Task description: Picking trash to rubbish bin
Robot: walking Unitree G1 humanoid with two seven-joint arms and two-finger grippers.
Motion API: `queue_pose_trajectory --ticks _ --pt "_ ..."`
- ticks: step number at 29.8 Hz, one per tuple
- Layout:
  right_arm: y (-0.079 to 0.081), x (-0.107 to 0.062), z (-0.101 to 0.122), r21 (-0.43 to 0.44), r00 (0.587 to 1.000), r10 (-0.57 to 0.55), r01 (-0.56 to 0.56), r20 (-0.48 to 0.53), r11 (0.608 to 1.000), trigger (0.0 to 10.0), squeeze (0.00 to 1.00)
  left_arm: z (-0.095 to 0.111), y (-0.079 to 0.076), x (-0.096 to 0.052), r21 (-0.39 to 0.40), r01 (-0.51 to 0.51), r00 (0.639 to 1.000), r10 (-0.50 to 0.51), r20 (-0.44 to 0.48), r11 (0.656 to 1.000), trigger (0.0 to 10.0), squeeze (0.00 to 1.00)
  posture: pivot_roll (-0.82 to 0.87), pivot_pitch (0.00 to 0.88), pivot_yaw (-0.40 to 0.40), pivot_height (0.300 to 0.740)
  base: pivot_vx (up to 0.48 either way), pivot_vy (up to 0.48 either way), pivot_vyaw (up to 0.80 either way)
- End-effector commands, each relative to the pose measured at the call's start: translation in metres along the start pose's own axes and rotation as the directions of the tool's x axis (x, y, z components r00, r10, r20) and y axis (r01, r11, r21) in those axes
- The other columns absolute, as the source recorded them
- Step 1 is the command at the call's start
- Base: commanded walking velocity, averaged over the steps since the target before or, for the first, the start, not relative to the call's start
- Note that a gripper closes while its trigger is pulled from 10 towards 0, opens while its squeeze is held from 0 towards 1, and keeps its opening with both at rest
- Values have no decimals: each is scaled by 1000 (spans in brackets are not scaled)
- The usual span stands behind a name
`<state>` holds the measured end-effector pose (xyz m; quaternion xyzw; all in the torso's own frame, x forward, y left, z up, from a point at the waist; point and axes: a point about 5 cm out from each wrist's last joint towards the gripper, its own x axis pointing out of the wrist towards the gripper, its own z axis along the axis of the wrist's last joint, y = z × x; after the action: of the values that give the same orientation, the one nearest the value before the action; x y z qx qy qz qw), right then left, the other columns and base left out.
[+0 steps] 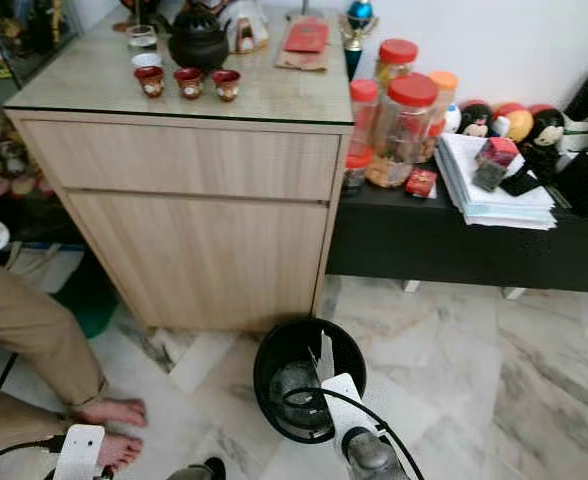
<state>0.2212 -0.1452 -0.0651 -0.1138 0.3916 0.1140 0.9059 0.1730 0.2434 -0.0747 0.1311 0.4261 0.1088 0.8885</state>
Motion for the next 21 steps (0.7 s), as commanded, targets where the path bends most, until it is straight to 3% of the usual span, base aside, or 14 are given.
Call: queue_pose_trajectory --ticks 1,4,6,10,17,21 --pt "0 -1 -2 -7 1000 -3 3 -8 1000 10000 0 -6 -2 -2 -7 3 1000 -4 -20 1000 10000 0 176 132 -47 740 259 0 0" --pt "1 0 -3 -25 1000 -1 0 -11 1000 10000 0 -7 -2 -2 -11 2 1000 -2 -20 1000 10000 0 176 133 -47 740 270 0 188" --pt "1 0 -4 -86 1000 -7 5 -20 996 10000 0 -7 -2 -2 -12 2 1000 -2 -22 1000 10000 0 175 133 -47 740 270 0 800" --pt "2 -1 -4 -26 1000 -1 1 -14 1000 10000 0 -9 -1 -2 -12 -1 1000 1 -25 1000 10000 0 175 135 -48 740 274 0 200" --pt "1 -1 -6 -63 1000 -6 4 -27 998 10000 0 -9 -2 -2 -13 0 1000 0 -27 1000 10000 0 174 137 -48 740 274 0 0" --pt "1 -1 -7 -42 1000 -11 10 -24 999 10000 0 -9 -2 -2 -12 1 1000 -1 -25 1000 10000 0 172 140 -47 740 274 0 0"
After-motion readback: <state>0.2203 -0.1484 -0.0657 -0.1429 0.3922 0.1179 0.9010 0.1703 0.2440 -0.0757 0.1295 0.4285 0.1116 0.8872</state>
